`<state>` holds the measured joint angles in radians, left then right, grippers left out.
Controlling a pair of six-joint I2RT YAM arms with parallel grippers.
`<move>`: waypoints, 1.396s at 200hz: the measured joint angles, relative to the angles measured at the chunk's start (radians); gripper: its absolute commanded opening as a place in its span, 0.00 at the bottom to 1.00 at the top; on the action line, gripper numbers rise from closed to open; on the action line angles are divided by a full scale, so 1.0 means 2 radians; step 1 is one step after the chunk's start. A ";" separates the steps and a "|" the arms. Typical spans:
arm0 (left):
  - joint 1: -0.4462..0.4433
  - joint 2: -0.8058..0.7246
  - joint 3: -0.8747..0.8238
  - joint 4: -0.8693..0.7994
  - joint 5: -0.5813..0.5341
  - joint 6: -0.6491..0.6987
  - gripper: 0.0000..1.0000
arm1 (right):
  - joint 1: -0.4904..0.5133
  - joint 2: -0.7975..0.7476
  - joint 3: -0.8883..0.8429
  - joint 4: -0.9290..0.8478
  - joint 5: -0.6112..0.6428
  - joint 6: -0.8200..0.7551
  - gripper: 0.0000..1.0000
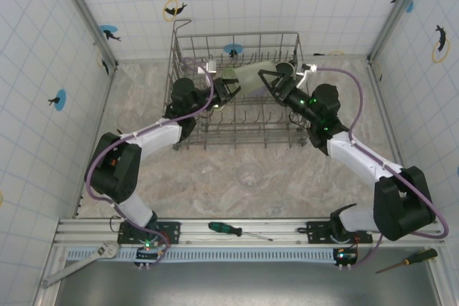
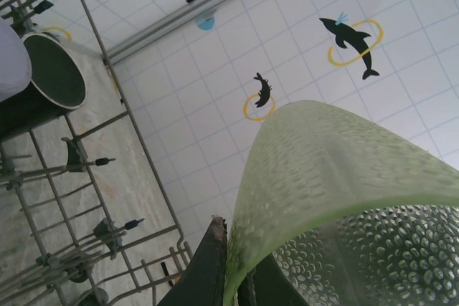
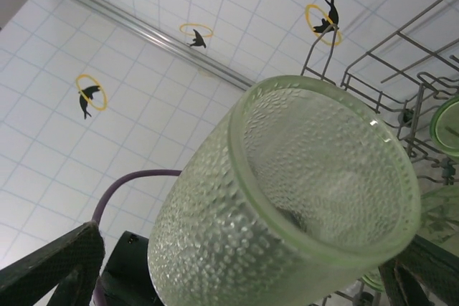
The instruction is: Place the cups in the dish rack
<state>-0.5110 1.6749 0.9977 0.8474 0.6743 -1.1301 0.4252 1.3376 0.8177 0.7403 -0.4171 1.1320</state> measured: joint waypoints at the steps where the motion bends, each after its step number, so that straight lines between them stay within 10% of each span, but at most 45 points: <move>1: 0.000 0.001 0.000 0.000 0.000 0.000 0.00 | 0.000 0.000 0.000 0.001 0.000 0.001 1.00; 65: -0.014 0.015 0.006 0.007 0.006 -0.002 0.00 | -0.013 0.027 -0.001 0.051 0.005 0.051 0.97; 179: -0.017 0.018 0.010 0.021 0.022 -0.011 0.01 | -0.021 0.032 -0.026 0.105 0.015 0.096 0.52; 279: -0.019 0.008 0.036 -0.060 0.029 0.023 0.63 | -0.042 -0.012 -0.032 0.049 0.054 0.041 0.48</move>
<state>-0.5491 1.6913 1.0691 0.7280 0.7326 -1.0840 0.3412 1.3140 0.7528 0.8387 -0.3088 1.2137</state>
